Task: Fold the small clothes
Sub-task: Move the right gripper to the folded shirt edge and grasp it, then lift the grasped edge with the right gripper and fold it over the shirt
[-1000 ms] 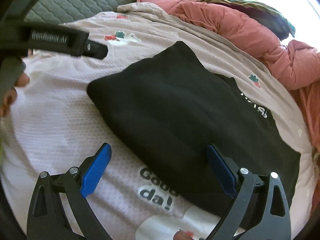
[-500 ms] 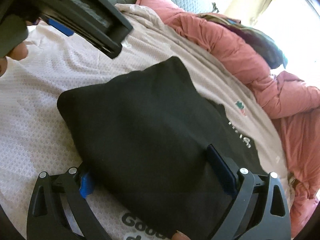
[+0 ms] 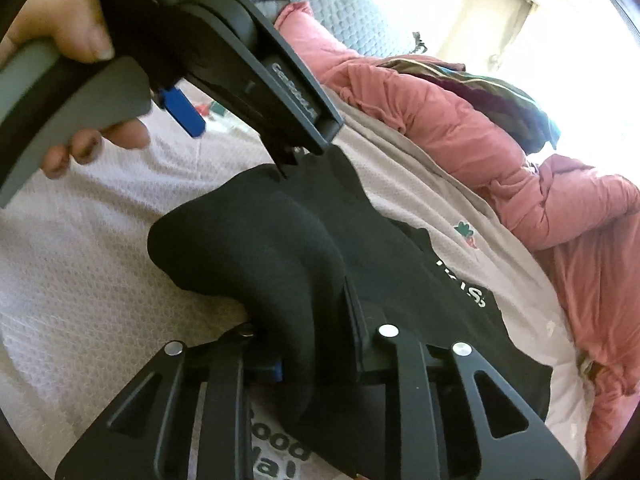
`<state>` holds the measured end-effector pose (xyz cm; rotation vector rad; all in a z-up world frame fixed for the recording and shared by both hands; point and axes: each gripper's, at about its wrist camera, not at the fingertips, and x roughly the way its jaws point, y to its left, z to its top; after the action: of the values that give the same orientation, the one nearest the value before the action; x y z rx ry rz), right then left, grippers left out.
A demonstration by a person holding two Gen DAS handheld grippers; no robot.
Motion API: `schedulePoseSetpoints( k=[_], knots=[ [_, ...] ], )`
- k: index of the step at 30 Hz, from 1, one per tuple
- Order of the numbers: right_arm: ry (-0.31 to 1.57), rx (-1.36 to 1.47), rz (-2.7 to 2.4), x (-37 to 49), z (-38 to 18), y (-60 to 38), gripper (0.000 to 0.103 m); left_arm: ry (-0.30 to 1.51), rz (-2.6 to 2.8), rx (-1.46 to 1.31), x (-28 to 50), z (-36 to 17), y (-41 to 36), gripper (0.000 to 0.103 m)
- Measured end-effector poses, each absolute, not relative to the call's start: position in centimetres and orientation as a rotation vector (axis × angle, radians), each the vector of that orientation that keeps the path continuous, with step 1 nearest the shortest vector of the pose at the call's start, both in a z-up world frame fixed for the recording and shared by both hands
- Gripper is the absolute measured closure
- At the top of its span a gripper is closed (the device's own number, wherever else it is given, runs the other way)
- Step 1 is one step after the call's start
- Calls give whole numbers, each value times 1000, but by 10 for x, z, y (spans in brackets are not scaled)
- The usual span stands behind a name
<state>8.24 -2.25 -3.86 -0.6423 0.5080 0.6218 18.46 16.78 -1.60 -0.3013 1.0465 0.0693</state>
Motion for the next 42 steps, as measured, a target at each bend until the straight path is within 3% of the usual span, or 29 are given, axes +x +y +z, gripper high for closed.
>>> schedulePoseSetpoints(
  k=[15,16,18,20,24,32,42],
  knots=[
    [568,-399,695,90,-16,-68,88,1104,-67,-495,202,-35,138,11],
    [572,-386,696,90,-15,-71,88,1100,-78,-516,201,-35,135,15],
    [579,-367,696,90,-12,-75,89,1085,-110,-549,200,-32,129,38],
    [584,-352,693,89,-9,-79,89,1073,-125,-562,199,-26,121,53],
    [590,-323,677,88,-1,-90,90,1036,-138,-505,199,-2,96,65],
    [590,-213,639,86,24,-139,91,997,-181,-444,197,33,48,66],
    [652,-35,597,94,15,-201,92,1028,-187,-352,206,33,-18,66]
  ],
)
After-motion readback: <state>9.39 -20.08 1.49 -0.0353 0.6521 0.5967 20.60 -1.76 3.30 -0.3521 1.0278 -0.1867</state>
